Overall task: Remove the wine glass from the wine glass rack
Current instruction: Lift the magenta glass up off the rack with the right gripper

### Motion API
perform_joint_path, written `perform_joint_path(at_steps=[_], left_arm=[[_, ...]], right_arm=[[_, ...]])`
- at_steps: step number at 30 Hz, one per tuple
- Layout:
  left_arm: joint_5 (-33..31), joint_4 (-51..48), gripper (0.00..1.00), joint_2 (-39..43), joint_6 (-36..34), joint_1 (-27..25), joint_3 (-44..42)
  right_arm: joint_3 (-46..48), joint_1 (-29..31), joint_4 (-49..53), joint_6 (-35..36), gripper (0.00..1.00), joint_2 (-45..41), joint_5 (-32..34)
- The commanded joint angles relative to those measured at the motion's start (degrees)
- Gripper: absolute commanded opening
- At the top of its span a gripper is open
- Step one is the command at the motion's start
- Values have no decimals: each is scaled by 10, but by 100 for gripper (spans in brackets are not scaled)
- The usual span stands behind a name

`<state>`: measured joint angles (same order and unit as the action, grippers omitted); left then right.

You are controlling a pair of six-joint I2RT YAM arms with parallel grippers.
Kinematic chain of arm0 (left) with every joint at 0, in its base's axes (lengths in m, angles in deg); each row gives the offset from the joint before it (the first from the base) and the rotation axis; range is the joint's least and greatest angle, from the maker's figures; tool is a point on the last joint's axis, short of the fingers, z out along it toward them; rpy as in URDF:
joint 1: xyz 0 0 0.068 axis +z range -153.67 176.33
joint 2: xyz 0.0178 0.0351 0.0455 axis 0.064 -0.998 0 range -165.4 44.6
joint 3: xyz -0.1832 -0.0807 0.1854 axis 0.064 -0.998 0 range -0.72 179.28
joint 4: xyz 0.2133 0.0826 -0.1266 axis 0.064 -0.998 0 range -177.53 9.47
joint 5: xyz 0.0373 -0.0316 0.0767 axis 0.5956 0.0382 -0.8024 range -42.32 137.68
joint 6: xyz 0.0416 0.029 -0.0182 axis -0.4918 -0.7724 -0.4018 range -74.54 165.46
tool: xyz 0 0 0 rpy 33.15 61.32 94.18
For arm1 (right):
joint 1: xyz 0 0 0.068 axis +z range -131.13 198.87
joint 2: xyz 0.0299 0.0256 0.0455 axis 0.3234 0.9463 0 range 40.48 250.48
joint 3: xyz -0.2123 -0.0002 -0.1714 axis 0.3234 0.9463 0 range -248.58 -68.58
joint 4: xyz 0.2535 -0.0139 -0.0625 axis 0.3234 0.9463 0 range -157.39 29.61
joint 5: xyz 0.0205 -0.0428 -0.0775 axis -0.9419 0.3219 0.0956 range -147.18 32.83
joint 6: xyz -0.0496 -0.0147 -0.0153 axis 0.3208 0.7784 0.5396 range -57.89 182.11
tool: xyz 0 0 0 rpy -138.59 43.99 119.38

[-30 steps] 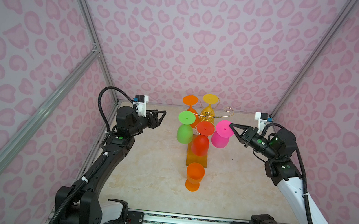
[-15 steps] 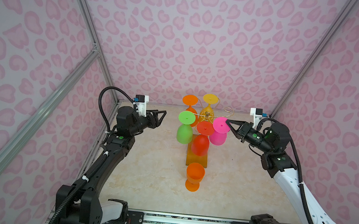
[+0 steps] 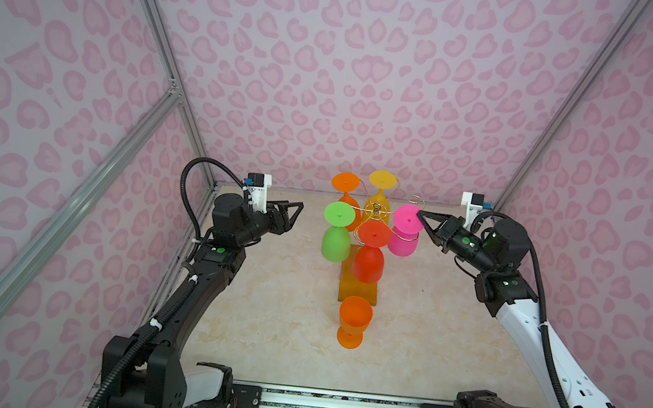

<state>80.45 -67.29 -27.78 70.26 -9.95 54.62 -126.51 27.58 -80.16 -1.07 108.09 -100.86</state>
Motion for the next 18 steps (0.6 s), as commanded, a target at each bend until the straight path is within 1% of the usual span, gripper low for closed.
perform_joint_path(at_steps=[1, 9, 18], left_arm=[[9, 13, 61, -4, -7, 1, 5], [9, 11, 61, -3, -9, 1, 6], [2, 12, 61, 11, 1, 0, 7]], right_arm=[[7, -11, -37, -15, 0, -5, -2], [11, -52, -31, -22, 0, -28, -16], [34, -135, 6, -20, 0, -108, -23]])
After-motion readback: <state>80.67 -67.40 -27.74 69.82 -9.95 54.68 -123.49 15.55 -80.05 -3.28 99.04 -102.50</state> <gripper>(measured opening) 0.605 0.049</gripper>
